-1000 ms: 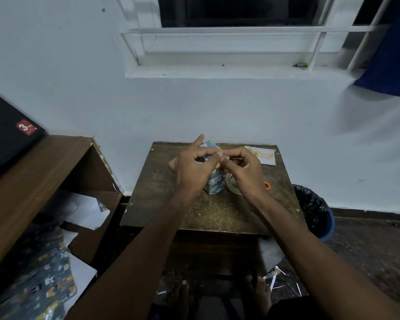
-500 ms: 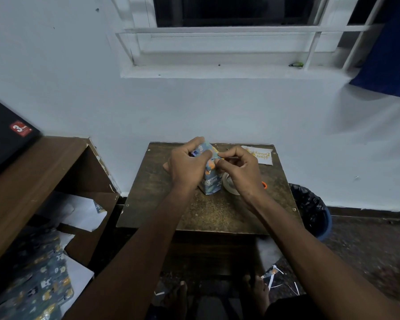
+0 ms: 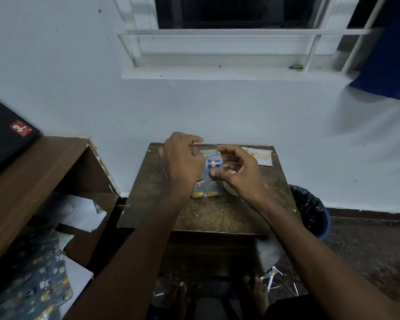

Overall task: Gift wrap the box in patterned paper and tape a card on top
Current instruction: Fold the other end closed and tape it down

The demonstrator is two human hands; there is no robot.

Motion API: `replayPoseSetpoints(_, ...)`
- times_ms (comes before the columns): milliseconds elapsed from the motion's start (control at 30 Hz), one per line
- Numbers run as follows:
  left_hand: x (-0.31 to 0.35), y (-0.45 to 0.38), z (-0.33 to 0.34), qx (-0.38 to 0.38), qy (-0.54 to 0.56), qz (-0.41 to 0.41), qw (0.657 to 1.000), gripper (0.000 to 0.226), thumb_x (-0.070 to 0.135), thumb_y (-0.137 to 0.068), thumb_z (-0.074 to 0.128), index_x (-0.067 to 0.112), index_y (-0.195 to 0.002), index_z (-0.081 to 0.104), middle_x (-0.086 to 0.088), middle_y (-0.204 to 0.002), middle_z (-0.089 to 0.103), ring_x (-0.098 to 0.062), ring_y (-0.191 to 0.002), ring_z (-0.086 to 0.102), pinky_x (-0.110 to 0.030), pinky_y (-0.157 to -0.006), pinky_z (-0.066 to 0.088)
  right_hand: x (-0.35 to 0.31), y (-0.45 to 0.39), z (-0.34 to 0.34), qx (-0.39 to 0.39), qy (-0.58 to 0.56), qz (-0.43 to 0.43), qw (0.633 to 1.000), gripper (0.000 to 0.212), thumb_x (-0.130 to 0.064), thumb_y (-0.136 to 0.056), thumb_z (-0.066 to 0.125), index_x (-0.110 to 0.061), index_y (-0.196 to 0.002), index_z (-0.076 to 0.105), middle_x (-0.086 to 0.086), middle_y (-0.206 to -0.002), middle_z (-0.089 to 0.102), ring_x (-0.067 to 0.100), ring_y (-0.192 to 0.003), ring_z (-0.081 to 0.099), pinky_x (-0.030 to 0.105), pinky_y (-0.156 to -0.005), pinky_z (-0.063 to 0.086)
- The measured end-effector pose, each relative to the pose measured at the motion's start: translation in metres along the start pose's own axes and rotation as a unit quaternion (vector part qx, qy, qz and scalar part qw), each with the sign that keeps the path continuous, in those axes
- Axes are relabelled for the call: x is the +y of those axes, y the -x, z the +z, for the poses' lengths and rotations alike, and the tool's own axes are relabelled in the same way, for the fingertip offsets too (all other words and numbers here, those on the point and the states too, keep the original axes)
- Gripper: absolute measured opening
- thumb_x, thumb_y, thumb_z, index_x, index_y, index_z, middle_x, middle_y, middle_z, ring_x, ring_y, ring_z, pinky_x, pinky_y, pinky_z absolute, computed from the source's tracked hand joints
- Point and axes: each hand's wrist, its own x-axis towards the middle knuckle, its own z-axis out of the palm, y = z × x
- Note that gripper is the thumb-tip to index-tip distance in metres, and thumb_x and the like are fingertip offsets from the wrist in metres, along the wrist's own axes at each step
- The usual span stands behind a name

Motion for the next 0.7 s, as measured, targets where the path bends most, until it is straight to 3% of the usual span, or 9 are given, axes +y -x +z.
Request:
replayPoseSetpoints(33, 0.001, -0.002, -0.001, -0.011, -0.016, 0.032, 0.999, 0.044, -0.003, -0.087, 0.066, 0.025, -0.119, 0.077, 0.001, -0.123, 0.068, -0.017, -0.114, 0.060, -0.023, -0.100, 0.033, -0.001, 0.000, -0.001, -0.011, 0.002, 0.000, 1.000, 0.062, -0.005, -0.074, 0.093, -0.017, -0.129, 0.068, -0.004, -0.126, 0.070, 0.007, -0.109, 0.068, 0.027, -0.089, 0.059)
replayPoseSetpoints(133, 0.000, -0.007, 0.000, -0.123, 0.064, 0.106, 0.985, 0.081, -0.028, -0.074, 0.055, 0.018, -0.139, 0.067, -0.003, -0.132, 0.061, -0.016, -0.116, 0.059, -0.028, -0.095, 0.053, -0.003, -0.001, -0.012, -0.052, 0.014, 0.017, 0.998, 0.066, -0.002, -0.077, 0.090, -0.017, -0.136, 0.065, -0.005, -0.128, 0.070, 0.005, -0.114, 0.066, 0.028, -0.091, 0.059)
replayPoseSetpoints(267, -0.004, -0.012, 0.003, -0.222, 0.120, 0.123, 0.960, 0.095, -0.034, -0.072, 0.047, 0.022, -0.147, 0.062, 0.001, -0.131, 0.068, -0.011, -0.114, 0.066, -0.038, -0.094, 0.061, 0.003, -0.004, -0.043, -0.124, 0.106, 0.070, 0.984, 0.057, -0.004, -0.081, 0.079, -0.027, -0.132, 0.067, -0.010, -0.128, 0.070, 0.007, -0.121, 0.063, 0.043, -0.104, 0.056)
replayPoseSetpoints(333, -0.003, -0.013, 0.005, -0.235, 0.124, 0.111, 0.958, 0.095, -0.035, -0.073, 0.045, 0.022, -0.147, 0.061, 0.002, -0.126, 0.072, -0.009, -0.115, 0.068, -0.038, -0.095, 0.062, 0.009, -0.004, -0.053, -0.165, 0.255, 0.078, 0.949, 0.049, -0.020, -0.078, 0.082, -0.031, -0.124, 0.069, -0.009, -0.125, 0.064, 0.013, -0.123, 0.055, 0.047, -0.107, 0.048)
replayPoseSetpoints(433, 0.003, -0.012, 0.008, -0.214, 0.132, 0.098, 0.963, 0.086, -0.031, -0.075, 0.040, 0.017, -0.142, 0.066, 0.000, -0.118, 0.075, -0.008, -0.108, 0.071, -0.034, -0.096, 0.060, 0.014, 0.001, -0.053, -0.195, 0.482, 0.082, 0.850, 0.032, -0.035, -0.077, 0.083, -0.035, -0.106, 0.069, -0.006, -0.118, 0.045, 0.022, -0.125, 0.033, 0.045, -0.104, 0.028)
replayPoseSetpoints(600, 0.015, -0.008, 0.011, -0.177, 0.100, 0.114, 0.972, 0.050, -0.007, -0.098, 0.047, 0.015, -0.137, 0.069, 0.002, -0.112, 0.075, -0.008, -0.104, 0.069, -0.022, -0.092, 0.056, 0.015, -0.001, -0.049, -0.157, 0.497, 0.068, 0.851, 0.019, -0.036, -0.075, 0.087, -0.032, -0.078, 0.068, -0.009, -0.117, 0.051, 0.018, -0.123, 0.031, 0.042, -0.094, 0.023)
replayPoseSetpoints(700, 0.017, -0.010, 0.014, -0.200, 0.112, 0.138, 0.963, 0.046, -0.011, -0.096, 0.054, 0.013, -0.130, 0.074, 0.002, -0.113, 0.075, -0.005, -0.100, 0.069, -0.019, -0.090, 0.058, 0.010, -0.002, -0.056, -0.132, 0.435, 0.062, 0.888, 0.021, -0.032, -0.078, 0.087, -0.032, -0.078, 0.066, -0.008, -0.102, 0.060, 0.016, -0.112, 0.039, 0.036, -0.087, 0.027)
